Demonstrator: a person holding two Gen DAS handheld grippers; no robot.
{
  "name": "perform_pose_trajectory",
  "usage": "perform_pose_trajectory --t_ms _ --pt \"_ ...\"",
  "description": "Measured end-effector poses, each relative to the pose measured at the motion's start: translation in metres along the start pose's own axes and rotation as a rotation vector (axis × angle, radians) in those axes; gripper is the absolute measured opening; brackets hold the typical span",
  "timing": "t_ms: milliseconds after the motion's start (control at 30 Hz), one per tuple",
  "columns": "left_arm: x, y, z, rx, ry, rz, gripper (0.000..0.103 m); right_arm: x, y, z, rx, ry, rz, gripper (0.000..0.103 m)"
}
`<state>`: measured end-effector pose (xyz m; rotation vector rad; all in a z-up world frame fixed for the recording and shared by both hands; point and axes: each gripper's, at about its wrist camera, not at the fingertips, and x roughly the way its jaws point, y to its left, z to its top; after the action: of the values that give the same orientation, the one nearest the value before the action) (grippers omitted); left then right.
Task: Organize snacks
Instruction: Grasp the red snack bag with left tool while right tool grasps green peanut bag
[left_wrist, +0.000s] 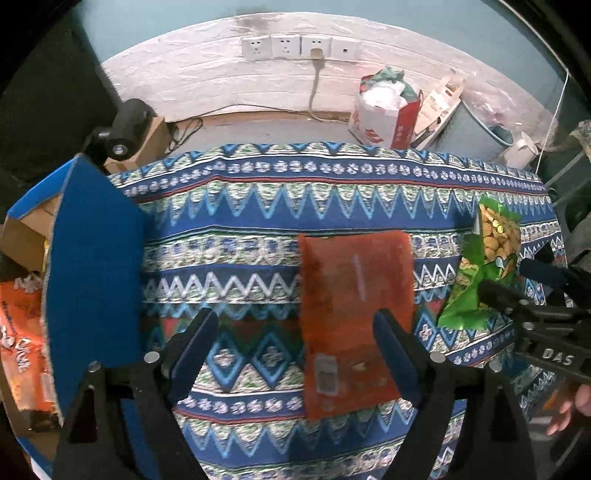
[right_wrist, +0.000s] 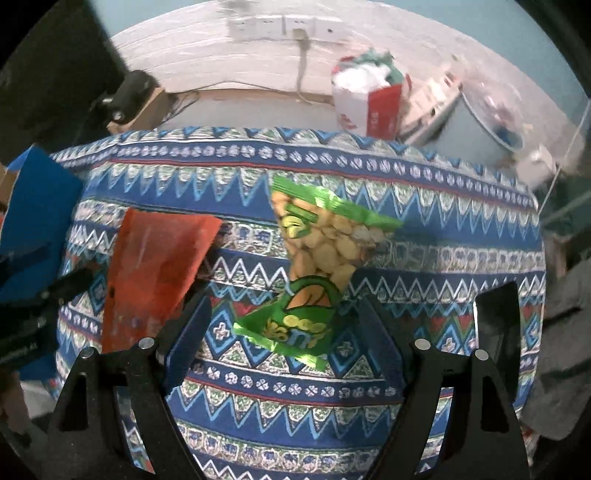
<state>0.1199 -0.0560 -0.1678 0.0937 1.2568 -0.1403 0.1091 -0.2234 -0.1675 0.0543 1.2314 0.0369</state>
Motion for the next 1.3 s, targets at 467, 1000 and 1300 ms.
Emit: perform_pose_trajectory --t_ms 467,1000,1300 --pt "0.039 -0.012 0.001 -0.154 0.097 -0.131 0.087 0.054 -0.024 0.006 0.072 0.063 -0.022 0.081" --pt "0.062 -0.043 -0.005 -0.007 0.115 -0.047 0.094 0.056 -0.023 -0.005 -0.053 0.032 -0.005 0.034" --pt "0.055 -0.053 -0.019 0.048 0.092 -0.055 0.066 0.036 -0.027 -0.013 -0.034 0.01 0.019 0.032"
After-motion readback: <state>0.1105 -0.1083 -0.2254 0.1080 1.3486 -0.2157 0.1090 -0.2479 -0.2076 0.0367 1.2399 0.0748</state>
